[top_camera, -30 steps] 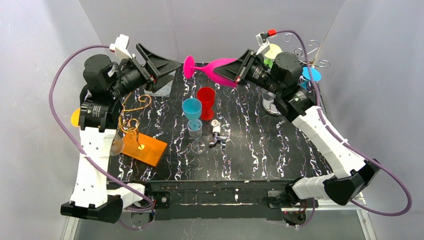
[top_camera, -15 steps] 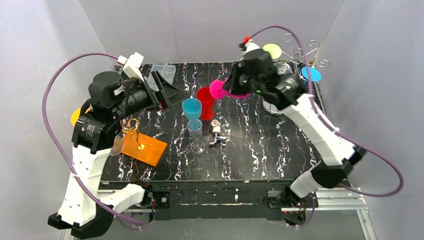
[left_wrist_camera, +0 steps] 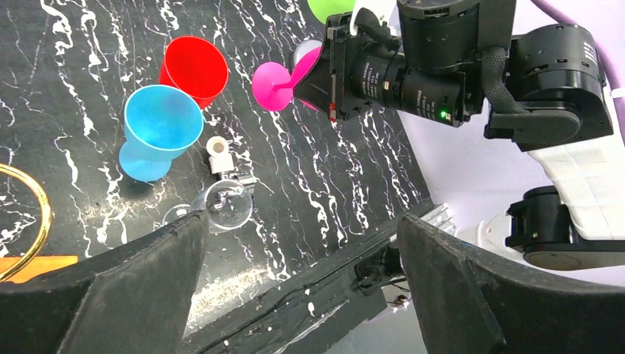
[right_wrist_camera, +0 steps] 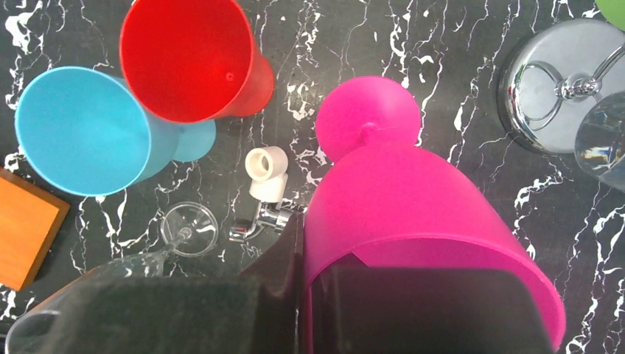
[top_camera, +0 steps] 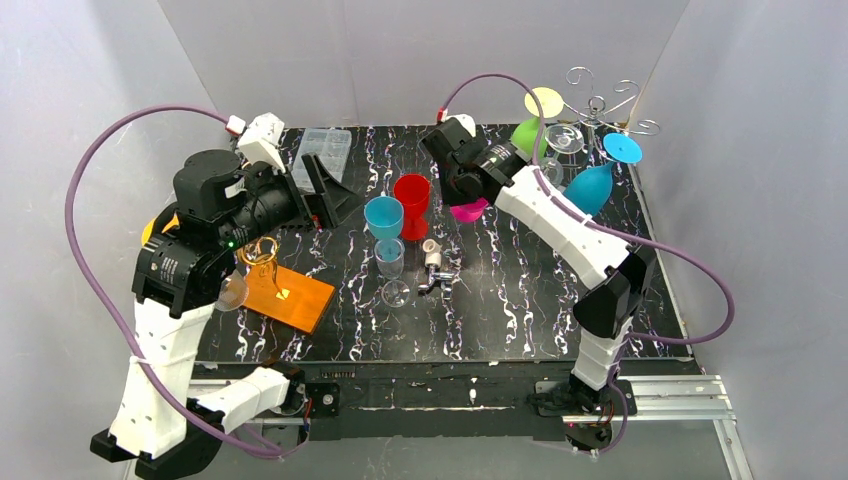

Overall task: Take the wine glass off the wine glass rack
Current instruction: Place the wine glass at the center of the board.

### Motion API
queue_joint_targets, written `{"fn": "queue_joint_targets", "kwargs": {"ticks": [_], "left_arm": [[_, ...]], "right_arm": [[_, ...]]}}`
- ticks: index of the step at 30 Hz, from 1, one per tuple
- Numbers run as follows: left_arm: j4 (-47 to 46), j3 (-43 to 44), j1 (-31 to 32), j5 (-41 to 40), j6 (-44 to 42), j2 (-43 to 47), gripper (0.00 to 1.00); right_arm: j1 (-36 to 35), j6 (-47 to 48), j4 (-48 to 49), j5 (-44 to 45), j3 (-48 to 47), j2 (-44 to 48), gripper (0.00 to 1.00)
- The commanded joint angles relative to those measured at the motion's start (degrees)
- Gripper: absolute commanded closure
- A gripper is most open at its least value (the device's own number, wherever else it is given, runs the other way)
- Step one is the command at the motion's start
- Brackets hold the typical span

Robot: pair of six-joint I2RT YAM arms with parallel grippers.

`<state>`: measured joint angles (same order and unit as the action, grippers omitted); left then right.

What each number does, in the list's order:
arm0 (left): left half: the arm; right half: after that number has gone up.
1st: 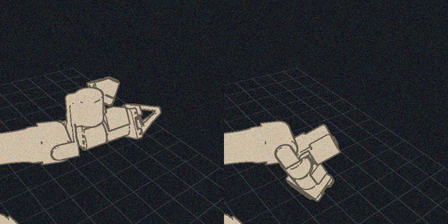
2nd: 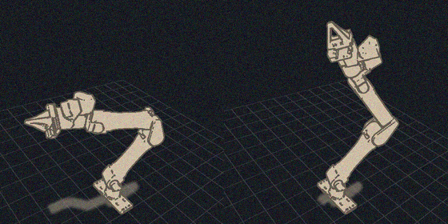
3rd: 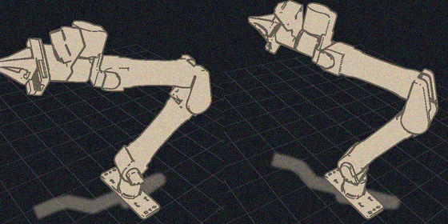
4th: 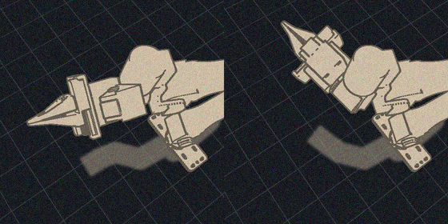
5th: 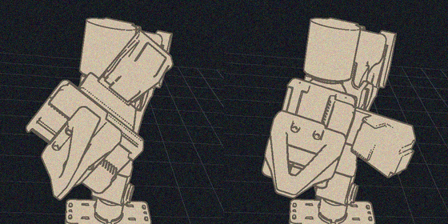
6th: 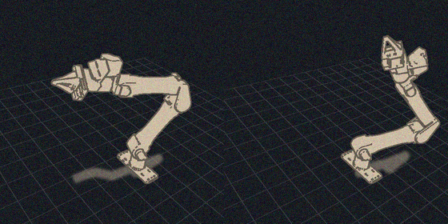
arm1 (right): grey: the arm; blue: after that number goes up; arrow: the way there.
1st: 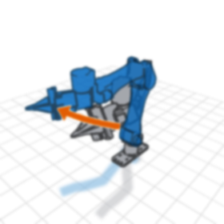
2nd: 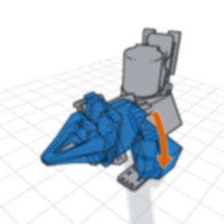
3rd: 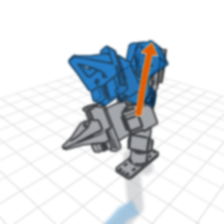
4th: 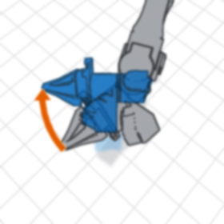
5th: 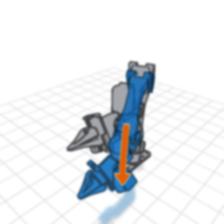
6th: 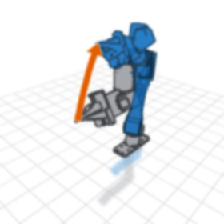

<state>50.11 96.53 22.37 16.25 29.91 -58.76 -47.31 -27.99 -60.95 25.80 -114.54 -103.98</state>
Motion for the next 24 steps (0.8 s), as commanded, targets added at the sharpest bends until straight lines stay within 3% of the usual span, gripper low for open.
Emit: {"fn": "queue_joint_targets", "kwargs": {"ticks": [1,11,24], "left_arm": [[1.8,1.8,0.2,-1.6,-2.4,0.4,0.02],[2.7,3.5,0.3,-1.9,-2.7,-0.2,0.02],[3.7,3.8,0.3,-2.6,-2.7,-0.6,0.02]], "right_arm": [[2.6,1.6,4.6,-0.9,2.0,0.5,0.99],[6.7,3.3,8.9,-8.1,1.9,-5.2,0.99],[6.8,2.5,9.9,-8.7,2.8,-10.8,0.99]]}}
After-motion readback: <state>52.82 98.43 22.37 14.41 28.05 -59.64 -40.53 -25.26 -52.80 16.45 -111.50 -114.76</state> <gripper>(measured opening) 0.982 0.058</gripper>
